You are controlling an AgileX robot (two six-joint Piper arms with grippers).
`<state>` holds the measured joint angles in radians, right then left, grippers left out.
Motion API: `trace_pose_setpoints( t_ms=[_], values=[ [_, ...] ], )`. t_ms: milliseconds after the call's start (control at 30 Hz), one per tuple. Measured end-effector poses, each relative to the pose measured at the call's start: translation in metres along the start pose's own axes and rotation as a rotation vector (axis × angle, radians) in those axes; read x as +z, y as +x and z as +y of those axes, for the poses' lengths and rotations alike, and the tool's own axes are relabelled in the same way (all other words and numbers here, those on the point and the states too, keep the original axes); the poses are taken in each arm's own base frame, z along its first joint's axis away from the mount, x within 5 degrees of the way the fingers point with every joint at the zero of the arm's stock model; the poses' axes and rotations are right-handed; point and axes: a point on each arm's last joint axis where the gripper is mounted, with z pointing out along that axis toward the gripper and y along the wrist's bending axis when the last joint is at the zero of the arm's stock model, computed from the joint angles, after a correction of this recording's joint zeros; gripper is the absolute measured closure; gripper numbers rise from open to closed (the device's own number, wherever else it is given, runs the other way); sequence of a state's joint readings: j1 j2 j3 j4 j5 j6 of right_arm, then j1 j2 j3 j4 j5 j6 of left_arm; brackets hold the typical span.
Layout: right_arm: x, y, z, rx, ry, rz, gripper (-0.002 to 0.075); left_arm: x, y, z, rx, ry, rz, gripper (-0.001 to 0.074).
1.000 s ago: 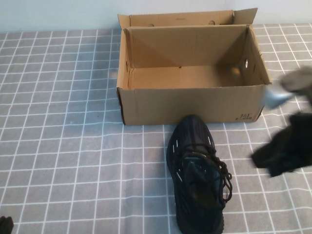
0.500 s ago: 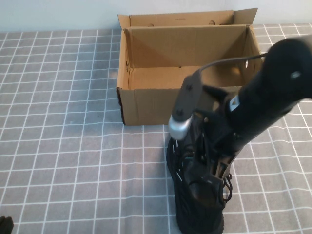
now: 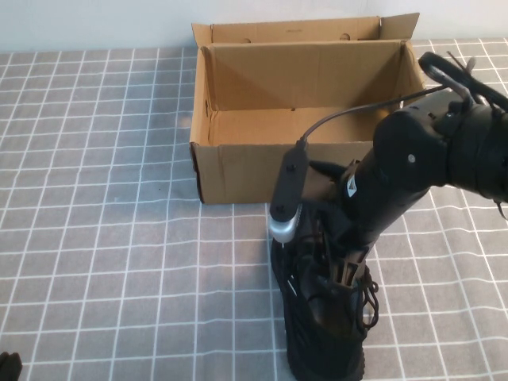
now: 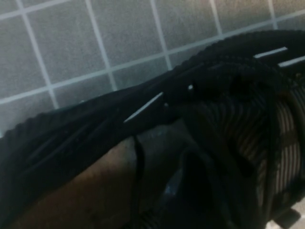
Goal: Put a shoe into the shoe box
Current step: Pick up the shoe from the table
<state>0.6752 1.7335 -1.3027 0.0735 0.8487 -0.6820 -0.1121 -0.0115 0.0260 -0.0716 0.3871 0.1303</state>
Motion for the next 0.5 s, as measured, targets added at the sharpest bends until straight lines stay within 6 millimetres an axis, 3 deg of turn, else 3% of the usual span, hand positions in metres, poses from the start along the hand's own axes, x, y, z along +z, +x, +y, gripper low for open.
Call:
trace_pose_setpoints(
  t_ms=[500],
  values=[
    [0.0023, 0.0011, 0.0007, 0.001, -0.013, 0.015, 0.0686, 0.0000, 0.0000, 0.0000, 0.000, 0.000, 0.000, 0.0736]
  ],
)
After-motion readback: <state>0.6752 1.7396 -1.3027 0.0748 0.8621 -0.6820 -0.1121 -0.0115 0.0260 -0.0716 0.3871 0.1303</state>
